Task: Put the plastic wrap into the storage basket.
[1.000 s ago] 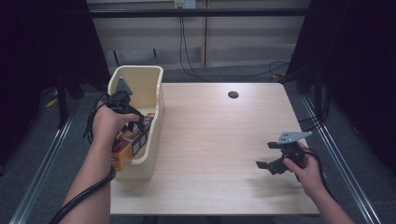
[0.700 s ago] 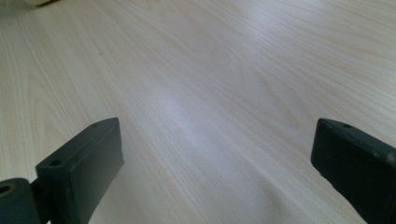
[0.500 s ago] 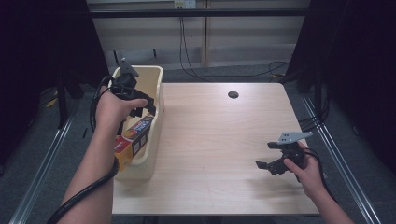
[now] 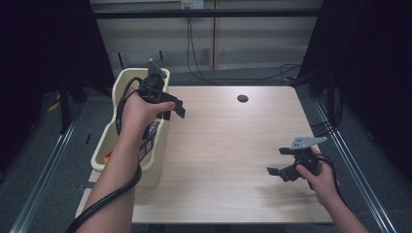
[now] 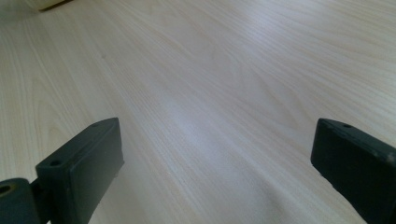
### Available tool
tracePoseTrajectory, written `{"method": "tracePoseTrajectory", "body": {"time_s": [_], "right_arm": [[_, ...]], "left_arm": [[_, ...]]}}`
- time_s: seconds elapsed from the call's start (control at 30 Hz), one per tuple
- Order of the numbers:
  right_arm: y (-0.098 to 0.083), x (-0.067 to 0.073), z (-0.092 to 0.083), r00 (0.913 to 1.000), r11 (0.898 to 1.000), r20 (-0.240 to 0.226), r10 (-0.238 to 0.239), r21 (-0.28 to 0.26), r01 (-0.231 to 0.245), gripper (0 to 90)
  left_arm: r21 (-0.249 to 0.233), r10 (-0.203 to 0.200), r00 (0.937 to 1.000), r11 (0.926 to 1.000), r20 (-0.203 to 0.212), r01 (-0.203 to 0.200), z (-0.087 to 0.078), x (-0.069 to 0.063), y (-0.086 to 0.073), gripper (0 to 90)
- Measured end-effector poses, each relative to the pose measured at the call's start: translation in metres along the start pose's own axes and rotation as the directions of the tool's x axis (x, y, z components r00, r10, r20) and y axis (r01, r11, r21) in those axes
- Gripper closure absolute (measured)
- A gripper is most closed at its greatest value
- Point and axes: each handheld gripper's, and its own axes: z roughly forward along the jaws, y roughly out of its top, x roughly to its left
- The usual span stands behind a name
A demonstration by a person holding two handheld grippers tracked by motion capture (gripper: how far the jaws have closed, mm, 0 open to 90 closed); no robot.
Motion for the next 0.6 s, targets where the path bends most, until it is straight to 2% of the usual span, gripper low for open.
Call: {"method": "tracePoseTrajectory", "body": {"time_s": [0.17, 0.2, 0.27, 0.37, 0.6], "right_arm": [[0.0, 0.0, 0.0, 1.0, 1.0, 0.003, -0.001, 0.001, 0.001, 2.1], [0.0, 0.001, 0.0, 1.0, 1.0, 0.001, -0.002, 0.002, 0.002, 2.1], [0.001, 0.001, 0.0, 1.0, 1.0, 0.0, -0.002, 0.004, 0.002, 2.1], [0.001, 0.001, 0.0, 1.0, 1.0, -0.003, -0.001, 0.004, 0.001, 2.1], [0.0, 0.001, 0.001, 1.0, 1.0, 0.004, -0.006, 0.004, 0.006, 2.1]], "left_arm": [[-0.008, 0.01, 0.9998, 0.9999, 0.019, -0.01, 0.004, -0.007, 0.0, 21.3], [0.013, -0.008, 0.9991, 0.9999, 0.041, 0.007, 0.009, -0.008, -0.001, 21.1], [0.022, -0.006, 0.9988, 0.9997, 0.049, 0.005, 0.011, -0.009, -0.001, 21.0], [0.018, 0.018, 0.9991, 0.9997, 0.04, -0.018, 0.016, -0.012, -0.003, 21.0], [0.008, 0.057, 0.9969, 0.9983, 0.054, -0.057, 0.035, -0.018, -0.009, 18.1]]}}
